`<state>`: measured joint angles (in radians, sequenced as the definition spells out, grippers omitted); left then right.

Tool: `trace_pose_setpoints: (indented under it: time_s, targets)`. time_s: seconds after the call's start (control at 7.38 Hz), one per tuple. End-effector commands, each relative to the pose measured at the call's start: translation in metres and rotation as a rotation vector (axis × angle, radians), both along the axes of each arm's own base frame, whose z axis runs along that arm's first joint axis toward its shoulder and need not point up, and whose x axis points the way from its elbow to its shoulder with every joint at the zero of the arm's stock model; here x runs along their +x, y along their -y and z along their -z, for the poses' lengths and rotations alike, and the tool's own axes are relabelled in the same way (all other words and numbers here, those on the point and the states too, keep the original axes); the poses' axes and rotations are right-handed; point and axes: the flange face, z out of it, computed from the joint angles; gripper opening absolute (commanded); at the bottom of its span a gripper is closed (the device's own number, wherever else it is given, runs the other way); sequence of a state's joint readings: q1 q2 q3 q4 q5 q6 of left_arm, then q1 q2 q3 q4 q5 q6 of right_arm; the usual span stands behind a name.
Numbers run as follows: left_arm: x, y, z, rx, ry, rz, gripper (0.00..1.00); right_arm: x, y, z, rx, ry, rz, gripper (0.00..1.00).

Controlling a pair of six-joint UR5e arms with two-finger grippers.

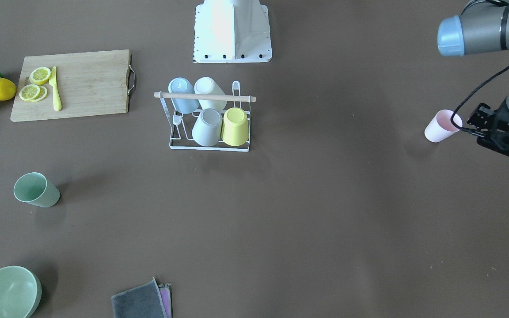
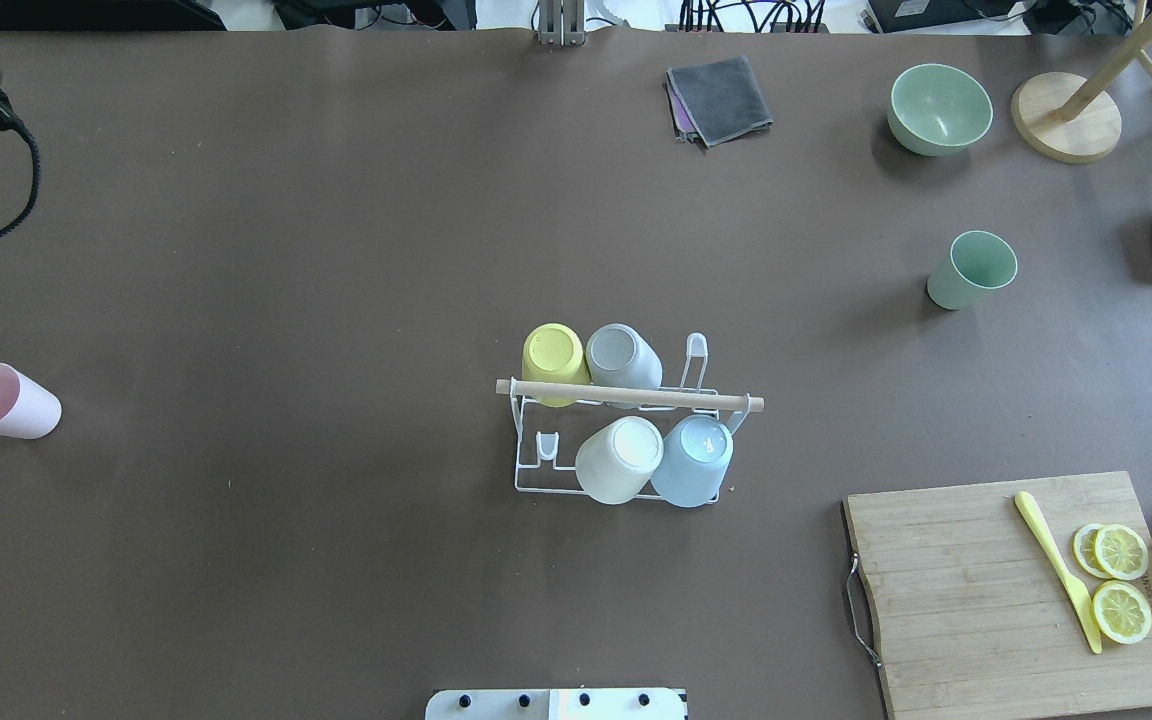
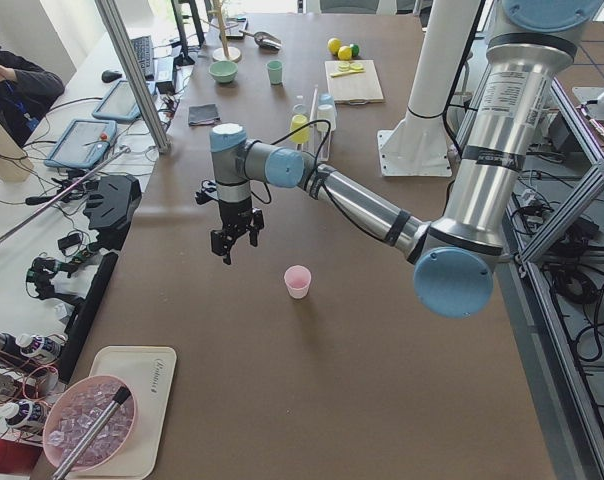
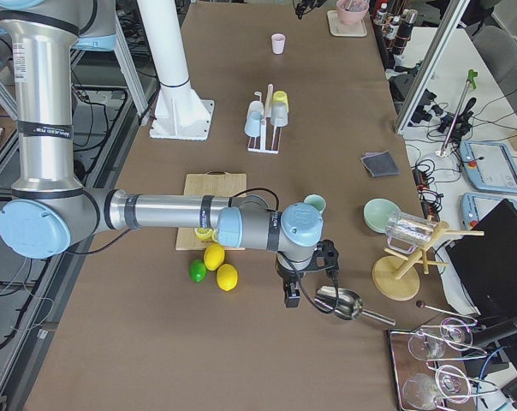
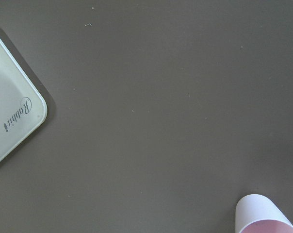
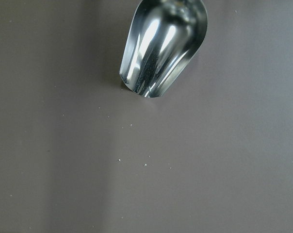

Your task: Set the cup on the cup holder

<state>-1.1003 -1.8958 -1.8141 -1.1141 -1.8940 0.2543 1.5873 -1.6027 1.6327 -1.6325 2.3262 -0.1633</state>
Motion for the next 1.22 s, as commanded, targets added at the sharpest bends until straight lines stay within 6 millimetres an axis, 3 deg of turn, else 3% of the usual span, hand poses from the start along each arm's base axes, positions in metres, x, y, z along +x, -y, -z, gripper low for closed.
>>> trace_pose_setpoints:
  time_s: [0.0, 0.14, 0.41, 0.68, 0.95, 1.08]
  targets:
    - [0.057, -0.011, 0.011, -0.007, 0.147, -0.189, 0.98, -0.009, 0.004, 0.005, 0.009, 0.001, 0.018, 1.0]
    - [0.066, -0.014, 0.018, 0.0, 0.217, -0.234, 0.98, -0.011, 0.008, 0.01, 0.022, 0.001, 0.024, 1.0]
    - [0.125, -0.042, 0.021, 0.046, 0.322, -0.425, 0.98, -0.019, 0.024, 0.029, 0.06, 0.009, 0.038, 1.0]
    - [0.149, -0.058, 0.011, 0.051, 0.391, -0.599, 0.98, -0.075, 0.061, 0.069, 0.13, 0.002, 0.141, 1.0]
    - [0.174, -0.066, -0.008, 0.05, 0.452, -0.722, 0.98, -0.108, 0.084, 0.101, 0.173, 0.01, 0.179, 1.0]
    - [0.187, -0.074, -0.01, 0.064, 0.472, -0.771, 0.98, -0.144, 0.097, 0.123, 0.198, -0.004, 0.217, 1.0]
